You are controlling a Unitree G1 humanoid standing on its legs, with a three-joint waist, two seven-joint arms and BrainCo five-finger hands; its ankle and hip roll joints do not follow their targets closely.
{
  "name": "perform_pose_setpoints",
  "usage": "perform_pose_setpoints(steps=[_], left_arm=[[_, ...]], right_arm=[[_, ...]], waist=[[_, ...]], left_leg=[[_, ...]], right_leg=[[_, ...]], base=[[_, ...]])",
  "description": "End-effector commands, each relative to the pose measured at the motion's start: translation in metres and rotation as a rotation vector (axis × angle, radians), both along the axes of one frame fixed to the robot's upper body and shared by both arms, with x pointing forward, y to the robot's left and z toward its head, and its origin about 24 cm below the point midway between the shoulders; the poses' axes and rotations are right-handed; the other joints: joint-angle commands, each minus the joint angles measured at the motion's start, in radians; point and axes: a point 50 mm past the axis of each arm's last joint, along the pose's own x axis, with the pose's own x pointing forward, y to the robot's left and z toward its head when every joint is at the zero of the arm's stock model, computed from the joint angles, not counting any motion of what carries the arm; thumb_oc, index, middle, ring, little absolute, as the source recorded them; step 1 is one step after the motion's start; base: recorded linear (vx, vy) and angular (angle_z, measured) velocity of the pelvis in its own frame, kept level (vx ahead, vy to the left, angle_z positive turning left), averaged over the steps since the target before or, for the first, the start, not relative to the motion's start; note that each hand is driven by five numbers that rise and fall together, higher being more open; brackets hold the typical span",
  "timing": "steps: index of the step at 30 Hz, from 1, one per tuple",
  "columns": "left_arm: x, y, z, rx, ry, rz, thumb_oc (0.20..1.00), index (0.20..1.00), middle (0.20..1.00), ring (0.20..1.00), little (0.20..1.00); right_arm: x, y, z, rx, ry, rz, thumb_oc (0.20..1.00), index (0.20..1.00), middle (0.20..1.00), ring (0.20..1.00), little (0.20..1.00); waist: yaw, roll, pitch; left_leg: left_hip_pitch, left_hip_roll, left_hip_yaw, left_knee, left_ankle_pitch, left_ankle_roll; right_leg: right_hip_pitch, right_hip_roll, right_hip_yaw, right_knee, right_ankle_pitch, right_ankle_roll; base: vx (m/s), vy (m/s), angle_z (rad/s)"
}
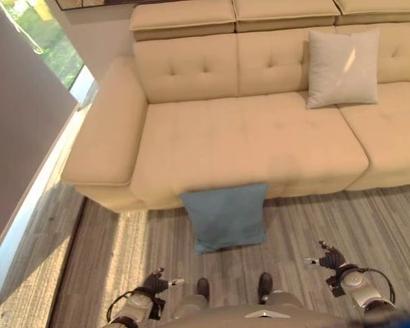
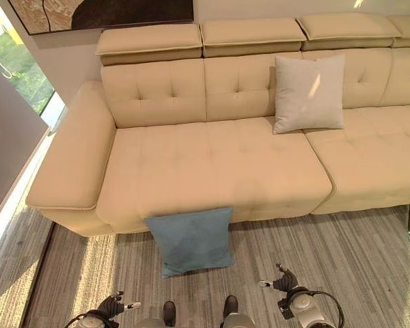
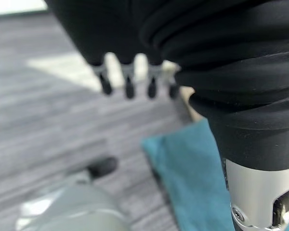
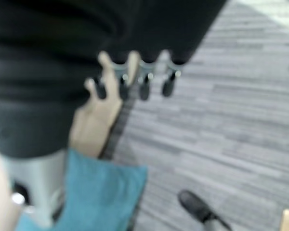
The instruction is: Pick up all the scattered cushions and arrange them neatly on the sofa.
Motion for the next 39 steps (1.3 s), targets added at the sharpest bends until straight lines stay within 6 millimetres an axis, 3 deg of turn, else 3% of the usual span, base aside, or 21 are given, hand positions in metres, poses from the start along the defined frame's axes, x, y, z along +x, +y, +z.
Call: perform_pose_setpoints(steps=[1, 3, 4, 6, 9, 12, 13, 14, 15, 17, 18, 19, 20, 21, 23, 25, 26, 28, 32, 38, 39], left_arm=[[0.032, 0.019, 0.018, 0.058, -0.136, 0.034, 1.0, 1.0, 1.0, 1.0, 1.0], [0.047, 0.019, 0.026, 0.055, -0.204, 0.052, 1.0, 1.0, 1.0, 1.0, 1.0], [0.068, 0.017, 0.039, 0.06, -0.3, 0.066, 1.0, 1.0, 1.0, 1.0, 1.0], [0.078, 0.017, 0.045, 0.067, -0.344, 0.069, 1.0, 1.0, 1.0, 1.0, 1.0], [0.124, 0.011, 0.082, 0.096, -0.567, 0.11, 1.0, 1.0, 1.0, 1.0, 1.0], [0.143, 0.006, 0.097, 0.11, -0.656, 0.14, 1.0, 1.0, 1.0, 1.0, 1.0], [0.161, 0.001, 0.113, 0.107, -0.727, 0.153, 1.0, 1.0, 1.0, 1.0, 1.0], [0.161, 0.001, 0.113, 0.107, -0.727, 0.153, 1.0, 1.0, 1.0, 1.0, 1.0], [0.183, -0.003, 0.136, 0.105, -0.816, 0.162, 1.0, 1.0, 1.0, 1.0, 1.0], [0.192, -0.005, 0.147, 0.1, -0.853, 0.159, 1.0, 1.0, 1.0, 1.0, 1.0], [0.211, -0.008, 0.17, 0.096, -0.924, 0.166, 1.0, 1.0, 1.0, 1.0, 1.0], [0.212, -0.008, 0.171, 0.095, -0.926, 0.167, 1.0, 1.0, 1.0, 1.0, 1.0], [0.23, -0.006, 0.199, 0.096, -1.0, 0.182, 1.0, 1.0, 1.0, 1.0, 1.0], [0.23, -0.006, 0.199, 0.096, -1.0, 0.182, 1.0, 1.0, 1.0, 1.0, 1.0], [0.248, -0.002, 0.231, 0.068, -1.078, 0.227, 1.0, 1.0, 1.0, 1.0, 1.0], [0.258, 0.0, 0.253, 0.01, -1.128, 0.247, 1.0, 1.0, 1.0, 1.0, 1.0], [0.258, 0.0, 0.253, 0.01, -1.128, 0.247, 1.0, 1.0, 1.0, 1.0, 1.0], [0.265, 0.007, 0.275, -0.034, -1.178, 0.263, 1.0, 1.0, 1.0, 1.0, 1.0], [0.27, 0.015, 0.293, -0.025, -1.214, 0.281, 1.0, 1.0, 1.0, 1.0, 1.0], [0.272, 0.018, 0.305, -0.052, -1.242, 0.297, 1.0, 1.0, 1.0, 1.0, 1.0], [0.275, 0.02, 0.317, -0.047, -1.27, 0.286, 1.0, 1.0, 1.0, 1.0, 1.0]], right_arm=[[0.017, 0.01, 0.008, 0.018, -0.089, 0.016, 1.0, 1.0, 1.0, 1.0, 1.0], [0.024, 0.01, 0.012, 0.018, -0.126, 0.004, 1.0, 1.0, 1.0, 1.0, 1.0], [0.037, 0.009, 0.021, 0.008, -0.179, -0.008, 1.0, 1.0, 1.0, 1.0, 1.0], [0.045, 0.01, 0.026, 0.004, -0.213, -0.009, 1.0, 1.0, 1.0, 1.0, 1.0], [0.083, 0.013, 0.053, -0.012, -0.377, -0.052, 1.0, 1.0, 1.0, 1.0, 1.0], [0.102, 0.015, 0.07, -0.019, -0.477, -0.092, 1.0, 1.0, 1.0, 1.0, 1.0], [0.123, 0.017, 0.091, -0.035, -0.572, -0.103, 1.0, 1.0, 1.0, 1.0, 1.0], [0.123, 0.017, 0.091, -0.035, -0.573, -0.103, 1.0, 1.0, 1.0, 1.0, 1.0], [0.147, 0.02, 0.118, -0.056, -0.685, -0.107, 1.0, 1.0, 1.0, 1.0, 1.0], [0.156, 0.022, 0.131, -0.064, -0.73, -0.108, 1.0, 1.0, 1.0, 1.0, 1.0], [0.178, 0.025, 0.162, -0.085, -0.838, -0.11, 1.0, 1.0, 1.0, 1.0, 1.0], [0.178, 0.025, 0.163, -0.085, -0.84, -0.11, 1.0, 1.0, 1.0, 1.0, 1.0], [0.198, 0.027, 0.199, -0.103, -0.946, -0.11, 1.0, 1.0, 1.0, 1.0, 1.0], [0.198, 0.027, 0.199, -0.103, -0.946, -0.11, 1.0, 1.0, 1.0, 1.0, 1.0], [0.217, 0.034, 0.24, -0.103, -1.062, -0.11, 1.0, 1.0, 1.0, 1.0, 1.0], [0.226, 0.038, 0.268, -0.078, -1.138, -0.115, 1.0, 1.0, 1.0, 1.0, 1.0], [0.226, 0.038, 0.268, -0.078, -1.138, -0.114, 1.0, 1.0, 1.0, 1.0, 1.0], [0.233, 0.045, 0.293, -0.035, -1.204, -0.108, 1.0, 1.0, 1.0, 1.0, 1.0], [0.237, 0.054, 0.309, 0.003, -1.247, -0.09, 1.0, 1.0, 1.0, 1.0, 1.0], [0.237, 0.059, 0.315, 0.018, -1.27, -0.08, 1.0, 1.0, 1.0, 1.0, 1.0], [0.238, 0.06, 0.321, 0.039, -1.286, -0.079, 1.0, 1.0, 1.0, 1.0, 1.0]], waist=[[-0.007, -0.103, 0.026], [-0.006, -0.104, 0.046], [-0.006, -0.105, 0.075], [-0.006, -0.104, 0.087], [-0.004, -0.102, 0.135], [-0.004, -0.097, 0.149], [-0.007, -0.091, 0.16], [-0.007, -0.091, 0.159], [-0.01, -0.081, 0.171], [-0.013, -0.079, 0.174], [-0.02, -0.07, 0.175], [-0.02, -0.069, 0.172], [-0.023, -0.062, 0.176], [-0.023, -0.062, 0.175], [-0.029, -0.048, 0.175], [-0.033, -0.042, 0.163], [-0.033, -0.042, 0.162], [-0.039, -0.036, 0.16], [-0.045, -0.032, 0.148], [-0.05, -0.029, 0.132], [-0.054, -0.028, 0.134]], left_leg=[[0.017, -0.073, 0.008, 0.03, -0.075, 0.006], [-0.015, -0.076, 0.002, 0.04, -0.074, 0.007], [-0.076, -0.08, -0.006, 0.058, -0.07, 0.008], [-0.112, -0.082, -0.009, 0.068, -0.068, 0.009], [-0.292, -0.092, -0.019, 0.14, -0.055, 0.01], [-0.383, -0.097, -0.017, 0.184, -0.056, 0.005], [-0.464, -0.097, -0.02, 0.207, -0.053, 0.004], [-0.467, -0.097, -0.02, 0.208, -0.053, 0.004], [-0.556, -0.088, -0.022, 0.254, -0.081, -0.004], [-0.619, -0.088, -0.023, 0.287, -0.083, -0.004], [-0.718, -0.086, -0.028, 0.329, -0.084, -0.005], [-0.725, -0.086, -0.028, 0.332, -0.085, -0.005], [-0.832, -0.084, -0.033, 0.379, -0.09, -0.001], [-0.833, -0.084, -0.033, 0.38, -0.09, -0.001], [-0.956, -0.083, -0.039, 0.431, -0.092, 0.002], [-1.033, -0.083, -0.041, 0.471, -0.103, 0.006], [-1.034, -0.083, -0.041, 0.472, -0.103, 0.006], [-1.115, -0.075, -0.041, 0.521, -0.114, 0.003], [-1.21, -0.077, -0.035, 0.58, -0.128, 0.007], [-1.29, -0.081, -0.028, 0.619, -0.133, 0.009], [-1.312, -0.081, -0.03, 0.621, -0.131, 0.008]], right_leg=[[0.054, -0.045, 0.028, -0.028, -0.019, 0.072], [0.028, -0.047, 0.032, -0.02, -0.018, 0.073], [-0.026, -0.051, 0.038, -0.005, -0.016, 0.071], [-0.06, -0.054, 0.041, 0.006, -0.015, 0.07], [-0.239, -0.072, 0.059, 0.096, -0.013, 0.057], [-0.325, -0.081, 0.061, 0.138, -0.021, 0.051], [-0.41, -0.087, 0.069, 0.171, -0.024, 0.046], [-0.413, -0.087, 0.069, 0.172, -0.025, 0.046], [-0.506, -0.088, 0.077, 0.227, -0.058, 0.049], [-0.563, -0.09, 0.08, 0.255, -0.062, 0.045], [-0.662, -0.091, 0.087, 0.297, -0.068, 0.04], [-0.668, -0.091, 0.088, 0.3, -0.068, 0.04], [-0.774, -0.094, 0.1, 0.356, -0.076, 0.04], [-0.776, -0.094, 0.1, 0.356, -0.076, 0.04], [-0.907, -0.102, 0.124, 0.436, -0.086, 0.043], [-0.994, -0.102, 0.14, 0.494, -0.105, 0.038], [-0.995, -0.103, 0.14, 0.495, -0.106, 0.038], [-1.078, -0.099, 0.153, 0.551, -0.122, 0.032], [-1.175, -0.092, 0.162, 0.606, -0.139, 0.031], [-1.261, -0.089, 0.173, 0.644, -0.146, 0.033], [-1.283, -0.087, 0.174, 0.644, -0.143, 0.035]], base=[[0.03, -0.004, 0.07], [-0.12, -0.004, 0.11], [-0.18, -0.002, 0.1], [-0.17, 0.009, 0.11], [-0.21, 0.005, 0.13], [-0.13, -0.012, 0.21], [-0.15, -0.003, 0.16], [-0.09, -0.037, 0.14], [-0.05, -0.051, 0.09], [-0.08, -0.039, 0.1], [-0.07, -0.009, 0.09], [-0.1, -0.032, 0.12], [-0.03, -0.023, 0.11], [-0.04, -0.049, 0.07], [0.01, -0.032, 0.05], [0.02, -0.026, 0.08], [0.01, -0.019, 0.07], [0.0, -0.037, 0.02], [0.01, -0.029, 0.02], [0.01, -0.009, 0.0], [0.0, 0.0, 0.0]])
